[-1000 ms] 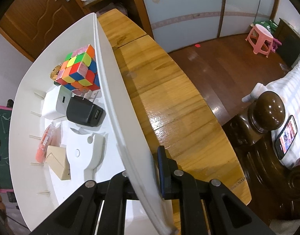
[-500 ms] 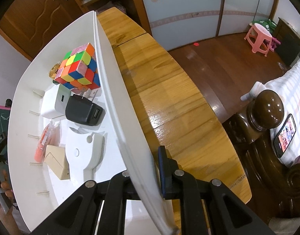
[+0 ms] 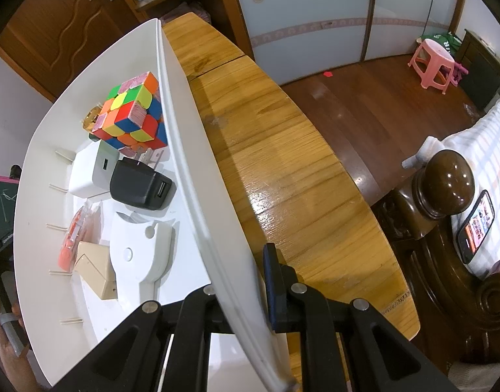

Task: Organize rigid objects
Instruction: 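Move the left tool back to the orange-and-blue cord reel, then close the left gripper on the orange-and-blue cord reel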

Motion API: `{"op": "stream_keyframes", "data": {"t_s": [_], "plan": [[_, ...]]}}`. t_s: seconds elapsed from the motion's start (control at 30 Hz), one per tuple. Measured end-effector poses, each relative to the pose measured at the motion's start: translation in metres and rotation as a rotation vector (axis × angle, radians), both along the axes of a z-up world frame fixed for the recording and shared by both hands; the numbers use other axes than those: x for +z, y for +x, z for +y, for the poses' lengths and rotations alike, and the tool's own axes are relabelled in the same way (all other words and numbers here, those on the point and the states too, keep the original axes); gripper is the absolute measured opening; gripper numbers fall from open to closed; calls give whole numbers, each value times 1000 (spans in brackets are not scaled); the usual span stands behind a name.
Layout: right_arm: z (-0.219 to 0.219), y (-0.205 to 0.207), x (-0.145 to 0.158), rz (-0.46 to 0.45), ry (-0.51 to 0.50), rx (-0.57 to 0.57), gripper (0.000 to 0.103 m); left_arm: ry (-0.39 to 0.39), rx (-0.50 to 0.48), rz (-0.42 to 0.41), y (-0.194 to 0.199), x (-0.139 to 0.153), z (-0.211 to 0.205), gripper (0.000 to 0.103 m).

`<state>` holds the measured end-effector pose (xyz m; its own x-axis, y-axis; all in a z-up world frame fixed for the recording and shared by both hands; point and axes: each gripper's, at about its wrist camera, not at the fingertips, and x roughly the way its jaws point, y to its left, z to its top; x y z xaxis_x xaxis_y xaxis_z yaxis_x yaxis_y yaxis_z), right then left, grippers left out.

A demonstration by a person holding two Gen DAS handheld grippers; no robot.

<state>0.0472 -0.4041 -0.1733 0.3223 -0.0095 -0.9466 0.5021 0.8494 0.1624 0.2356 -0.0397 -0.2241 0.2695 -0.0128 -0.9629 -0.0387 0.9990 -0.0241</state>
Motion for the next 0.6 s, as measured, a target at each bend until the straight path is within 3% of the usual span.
{"op": "stream_keyframes", "data": {"t_s": [0.1,0.6], "plan": [[0,0,0,-2,1,2,13,2,-9,-14,-3,2,-5,84],[0,0,-1,-3,1,5,13,63,-45,-126,-26,15,-3,83]]}}
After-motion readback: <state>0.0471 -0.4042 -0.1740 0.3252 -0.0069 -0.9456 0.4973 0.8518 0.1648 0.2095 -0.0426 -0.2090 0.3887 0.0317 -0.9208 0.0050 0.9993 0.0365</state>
